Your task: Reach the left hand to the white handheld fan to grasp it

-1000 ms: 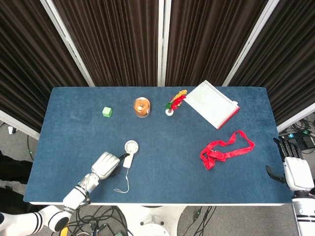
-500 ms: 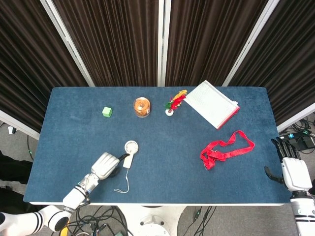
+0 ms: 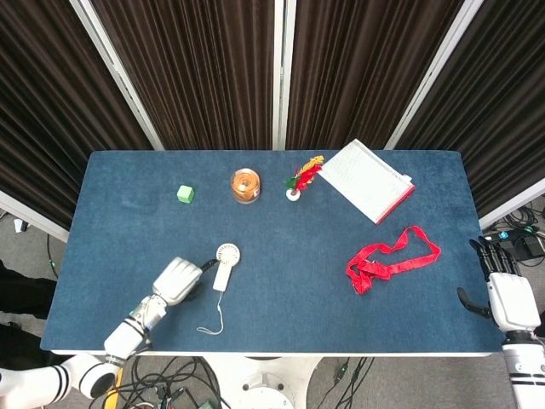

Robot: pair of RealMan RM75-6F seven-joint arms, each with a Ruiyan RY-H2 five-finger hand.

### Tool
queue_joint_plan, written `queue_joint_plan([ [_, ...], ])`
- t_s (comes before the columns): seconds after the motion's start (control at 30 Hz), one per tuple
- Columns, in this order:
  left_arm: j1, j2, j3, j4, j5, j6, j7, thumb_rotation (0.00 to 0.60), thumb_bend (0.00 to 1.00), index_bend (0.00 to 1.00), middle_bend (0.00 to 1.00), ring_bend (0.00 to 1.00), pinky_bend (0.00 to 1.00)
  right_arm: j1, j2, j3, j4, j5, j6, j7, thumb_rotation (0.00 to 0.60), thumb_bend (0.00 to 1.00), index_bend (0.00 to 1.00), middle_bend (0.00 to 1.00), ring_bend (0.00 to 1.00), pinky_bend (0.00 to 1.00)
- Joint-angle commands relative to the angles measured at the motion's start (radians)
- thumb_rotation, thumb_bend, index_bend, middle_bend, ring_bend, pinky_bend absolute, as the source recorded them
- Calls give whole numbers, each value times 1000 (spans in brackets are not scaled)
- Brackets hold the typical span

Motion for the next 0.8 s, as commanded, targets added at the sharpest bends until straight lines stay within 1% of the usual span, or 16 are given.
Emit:
queue_joint_plan([
  [0.03, 13, 52, -19, -45, -1, 43, 8, 600, 485, 184, 831, 878, 822, -2, -2, -1, 5, -3, 1, 9, 600, 243, 0, 0, 0, 0],
  [0.17, 48, 113, -25, -82, -19, 98, 30, 600, 485, 184, 831, 879, 822, -1, -8, -6, 14, -10, -3, 23, 600, 242, 0, 0, 0, 0],
  [0.3, 111, 165, -21, -91, -57, 168, 37, 600, 483, 185, 830, 874, 822, -2, -14, -11, 25, -22, 1, 34, 600, 243, 0, 0, 0, 0],
  [0.37, 153, 179, -16, -82, -65, 220, 13, 600, 463, 185, 807, 836, 807, -1, -17, -11, 29, -26, 2, 38, 600, 243, 0, 0, 0, 0],
  [0.4, 172, 184, -13, -76, -66, 240, -9, 600, 444, 185, 773, 788, 787, -1, -18, -11, 31, -26, 1, 39, 600, 243, 0, 0, 0, 0],
  [0.43, 189, 190, -8, -69, -70, 253, -32, 600, 410, 184, 697, 686, 742, 0, -19, -11, 31, -27, 0, 41, 600, 243, 0, 0, 0, 0],
  [0.47, 203, 198, -2, -66, -80, 255, -49, 600, 366, 181, 580, 534, 675, 1, -20, -11, 31, -28, -1, 41, 600, 243, 0, 0, 0, 0],
  [0.5, 213, 210, 3, -65, -92, 250, -55, 600, 315, 175, 435, 365, 582, 3, -21, -10, 30, -29, -2, 41, 600, 243, 0, 0, 0, 0],
  [0.57, 234, 229, 5, -67, -112, 254, -68, 600, 222, 164, 210, 134, 395, 5, -23, -10, 25, -34, -1, 39, 600, 243, 0, 0, 0, 0],
  [0.63, 255, 236, -1, -61, -116, 280, -96, 600, 153, 159, 115, 44, 272, 4, -27, -11, 18, -41, 9, 35, 600, 242, 0, 0, 0, 0],
  [0.67, 264, 238, -5, -57, -115, 293, -108, 600, 117, 157, 85, 14, 225, 2, -30, -11, 17, -44, 14, 33, 600, 241, 0, 0, 0, 0],
  [0.7, 273, 243, -8, -51, -111, 308, -124, 600, 92, 157, 72, 3, 201, 0, -33, -11, 17, -46, 21, 29, 600, 241, 0, 0, 0, 0],
  [0.8, 294, 260, -12, -39, -103, 335, -149, 600, 63, 156, 66, 0, 182, -5, -43, -12, 21, -44, 28, 24, 600, 242, 0, 0, 0, 0],
])
